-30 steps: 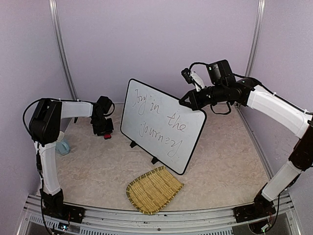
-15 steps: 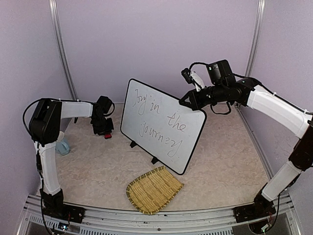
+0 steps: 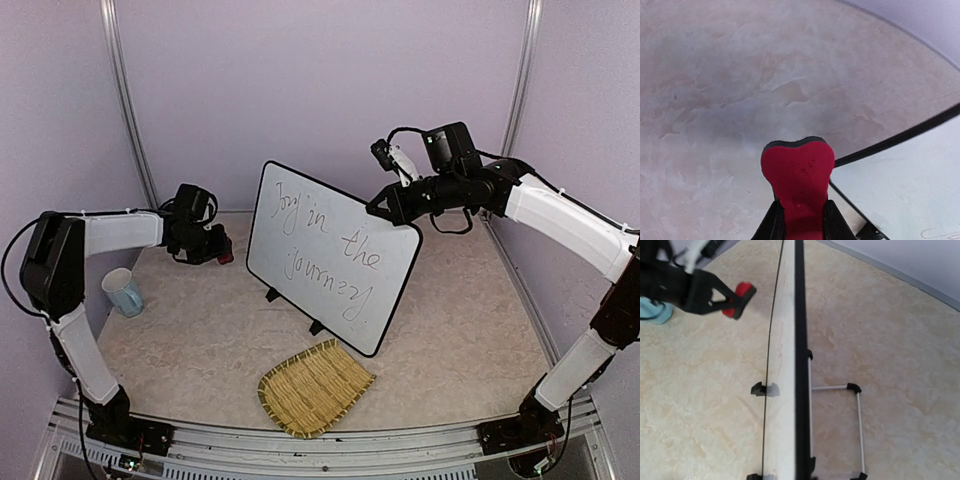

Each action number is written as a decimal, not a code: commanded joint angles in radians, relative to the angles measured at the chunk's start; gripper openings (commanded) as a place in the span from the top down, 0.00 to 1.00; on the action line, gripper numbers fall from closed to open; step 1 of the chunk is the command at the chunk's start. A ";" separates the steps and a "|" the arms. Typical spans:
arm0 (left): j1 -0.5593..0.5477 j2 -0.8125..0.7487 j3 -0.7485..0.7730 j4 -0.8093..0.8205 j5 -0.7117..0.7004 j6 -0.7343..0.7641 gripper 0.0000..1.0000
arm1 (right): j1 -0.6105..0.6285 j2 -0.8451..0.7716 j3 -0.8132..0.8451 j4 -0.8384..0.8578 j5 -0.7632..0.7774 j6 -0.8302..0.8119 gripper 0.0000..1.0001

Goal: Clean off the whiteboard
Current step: Erase the center of the whiteboard.

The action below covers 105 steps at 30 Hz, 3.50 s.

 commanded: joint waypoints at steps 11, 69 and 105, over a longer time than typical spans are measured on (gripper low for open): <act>-0.009 -0.203 -0.107 0.376 0.361 0.159 0.84 | 0.033 -0.013 -0.007 -0.056 0.054 -0.036 1.00; -0.109 -0.008 -0.002 0.443 0.394 0.271 0.86 | 0.063 -0.002 0.015 -0.076 0.018 -0.092 1.00; -0.150 -0.154 -0.096 0.521 0.320 0.264 0.87 | 0.077 0.037 0.071 -0.171 -0.145 -0.095 1.00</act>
